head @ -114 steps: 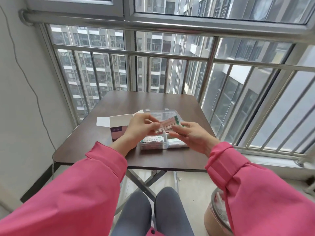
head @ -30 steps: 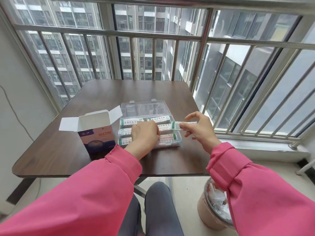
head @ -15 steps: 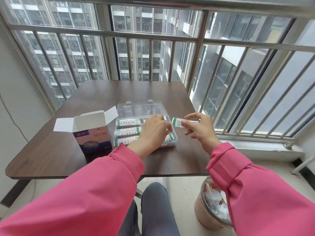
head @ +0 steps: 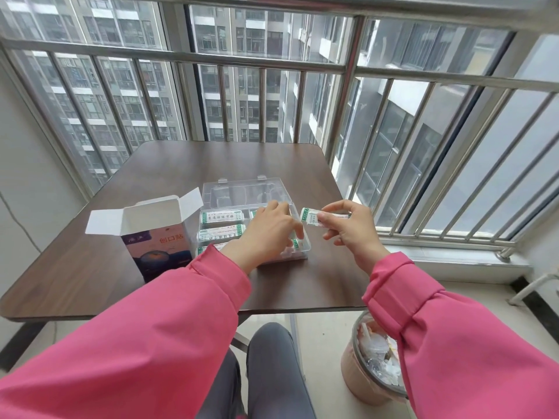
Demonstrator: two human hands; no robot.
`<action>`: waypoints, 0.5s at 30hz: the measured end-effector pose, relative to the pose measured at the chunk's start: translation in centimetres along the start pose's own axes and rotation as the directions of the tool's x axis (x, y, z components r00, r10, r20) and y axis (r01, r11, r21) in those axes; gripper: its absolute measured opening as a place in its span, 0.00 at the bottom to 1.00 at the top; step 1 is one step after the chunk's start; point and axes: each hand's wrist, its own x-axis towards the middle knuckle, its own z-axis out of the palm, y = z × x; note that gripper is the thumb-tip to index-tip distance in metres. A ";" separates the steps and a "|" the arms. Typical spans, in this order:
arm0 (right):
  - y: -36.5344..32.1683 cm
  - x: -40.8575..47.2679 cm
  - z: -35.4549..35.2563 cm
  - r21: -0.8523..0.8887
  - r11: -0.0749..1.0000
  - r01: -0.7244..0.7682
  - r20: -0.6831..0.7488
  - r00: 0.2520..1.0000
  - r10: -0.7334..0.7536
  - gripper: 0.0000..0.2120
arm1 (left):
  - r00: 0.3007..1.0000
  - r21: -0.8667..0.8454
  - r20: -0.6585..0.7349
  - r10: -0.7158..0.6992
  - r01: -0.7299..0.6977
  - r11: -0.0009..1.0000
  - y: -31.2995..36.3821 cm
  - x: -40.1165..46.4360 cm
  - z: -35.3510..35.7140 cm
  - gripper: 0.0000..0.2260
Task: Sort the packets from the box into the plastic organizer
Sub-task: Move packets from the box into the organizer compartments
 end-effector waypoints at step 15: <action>-2.0 -1.8 2.6 0.076 0.997 0.000 0.269 0.963 -0.020 0.04 | 0.972 -0.766 -0.073 -0.225 0.090 0.637 -3.8 -3.2 -1.4 0.07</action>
